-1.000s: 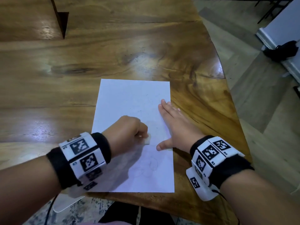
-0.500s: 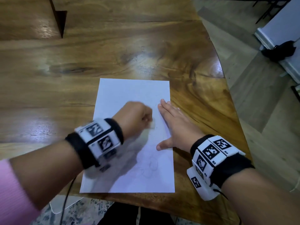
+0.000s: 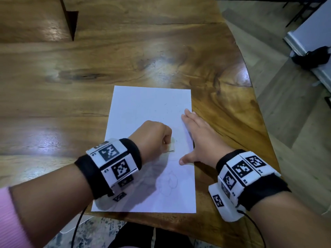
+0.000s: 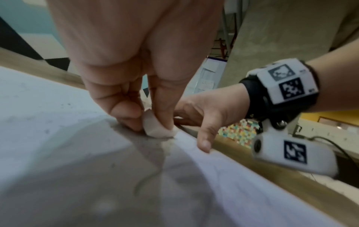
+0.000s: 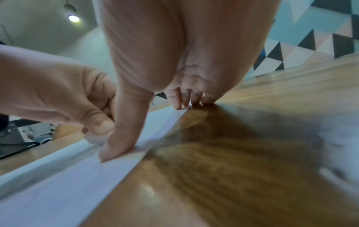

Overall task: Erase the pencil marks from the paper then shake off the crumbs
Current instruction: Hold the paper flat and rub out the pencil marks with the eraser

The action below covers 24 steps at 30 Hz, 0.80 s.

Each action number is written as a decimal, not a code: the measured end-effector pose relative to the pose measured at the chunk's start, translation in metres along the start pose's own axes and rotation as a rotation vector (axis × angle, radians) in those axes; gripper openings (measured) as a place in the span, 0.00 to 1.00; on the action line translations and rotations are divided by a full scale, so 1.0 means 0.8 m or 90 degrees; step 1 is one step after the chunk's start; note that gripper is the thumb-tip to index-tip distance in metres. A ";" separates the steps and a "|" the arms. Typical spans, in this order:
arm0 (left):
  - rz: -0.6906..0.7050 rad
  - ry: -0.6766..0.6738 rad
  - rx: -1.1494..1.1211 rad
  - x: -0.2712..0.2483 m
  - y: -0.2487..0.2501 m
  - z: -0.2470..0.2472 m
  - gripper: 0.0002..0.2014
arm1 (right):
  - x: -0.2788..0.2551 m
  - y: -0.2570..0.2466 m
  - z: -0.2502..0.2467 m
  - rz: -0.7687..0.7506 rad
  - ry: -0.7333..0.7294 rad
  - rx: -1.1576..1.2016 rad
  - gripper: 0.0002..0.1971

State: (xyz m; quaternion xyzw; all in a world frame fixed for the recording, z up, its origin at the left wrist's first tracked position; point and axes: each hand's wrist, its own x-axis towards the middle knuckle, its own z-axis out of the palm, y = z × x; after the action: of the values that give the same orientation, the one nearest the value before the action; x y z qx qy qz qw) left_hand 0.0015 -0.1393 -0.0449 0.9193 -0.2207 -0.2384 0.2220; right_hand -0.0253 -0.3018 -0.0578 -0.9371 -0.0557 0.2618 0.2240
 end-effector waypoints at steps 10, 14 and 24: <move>0.004 0.096 -0.019 0.061 0.013 -0.026 0.02 | 0.001 -0.002 0.005 0.013 0.001 -0.012 0.67; 0.078 -0.024 0.017 0.009 0.007 -0.001 0.11 | 0.001 -0.002 0.004 0.006 -0.001 -0.010 0.67; 0.070 -0.012 0.024 0.005 0.019 0.005 0.05 | -0.002 -0.003 0.006 -0.001 -0.016 -0.041 0.72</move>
State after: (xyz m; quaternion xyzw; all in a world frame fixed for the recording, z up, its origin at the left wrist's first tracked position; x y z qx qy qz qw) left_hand -0.0022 -0.1546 -0.0418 0.9075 -0.2777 -0.2302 0.2154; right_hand -0.0293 -0.2983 -0.0596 -0.9403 -0.0676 0.2719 0.1934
